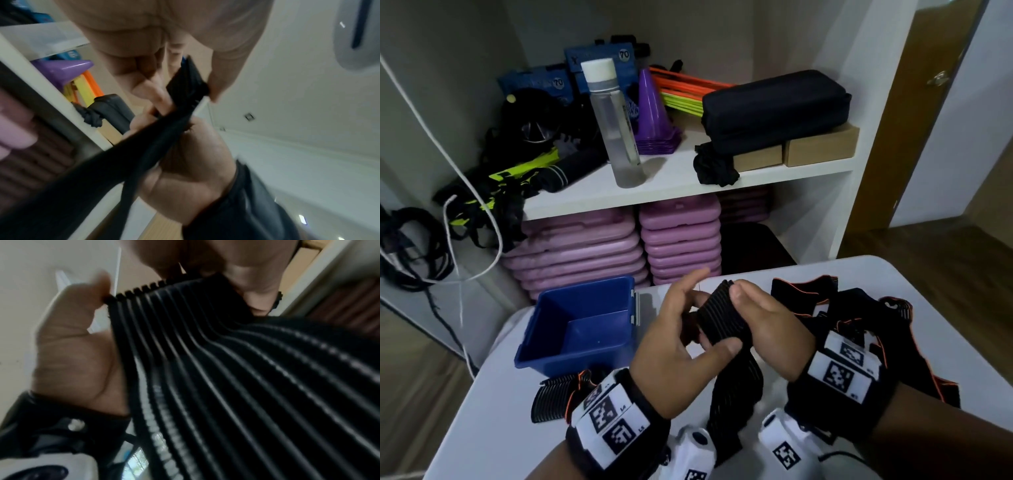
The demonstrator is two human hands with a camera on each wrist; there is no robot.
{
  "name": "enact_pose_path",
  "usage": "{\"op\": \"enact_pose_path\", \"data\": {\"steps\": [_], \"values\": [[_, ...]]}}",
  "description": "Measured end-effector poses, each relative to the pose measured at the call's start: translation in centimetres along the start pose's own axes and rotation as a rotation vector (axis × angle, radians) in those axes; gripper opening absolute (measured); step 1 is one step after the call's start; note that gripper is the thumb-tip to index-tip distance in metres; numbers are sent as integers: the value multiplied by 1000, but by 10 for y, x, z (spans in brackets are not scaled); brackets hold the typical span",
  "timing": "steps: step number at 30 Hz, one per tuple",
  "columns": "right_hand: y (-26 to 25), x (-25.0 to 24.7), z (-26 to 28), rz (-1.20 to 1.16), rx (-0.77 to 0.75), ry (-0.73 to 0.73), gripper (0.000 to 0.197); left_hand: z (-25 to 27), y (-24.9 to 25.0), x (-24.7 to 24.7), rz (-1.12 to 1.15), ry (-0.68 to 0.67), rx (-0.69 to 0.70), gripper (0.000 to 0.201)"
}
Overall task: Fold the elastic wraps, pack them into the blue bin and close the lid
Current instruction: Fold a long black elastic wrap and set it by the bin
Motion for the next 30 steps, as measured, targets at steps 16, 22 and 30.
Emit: {"op": "enact_pose_path", "data": {"steps": [16, 22, 30], "values": [[-6, -67, -8, -72, -10, -94, 20, -26, 15, 80, 33, 193, -125, 68], [-17, -74, 1, -93, 156, -370, 19, -19, 27, 76, -362, 252, -122, 87], [-26, -72, 8, -7, 105, -545, 12, -18, 41, 85, -340, 272, -120, 86]]}}
Point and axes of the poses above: each hand's wrist, its own z-axis away from the middle knuckle, its own x-axis out of the palm, y = z × x, the point moved 10 cm from there along -z, towards the middle knuckle, and after that the axes turned 13 degrees about -z, right-handed, at the moved point
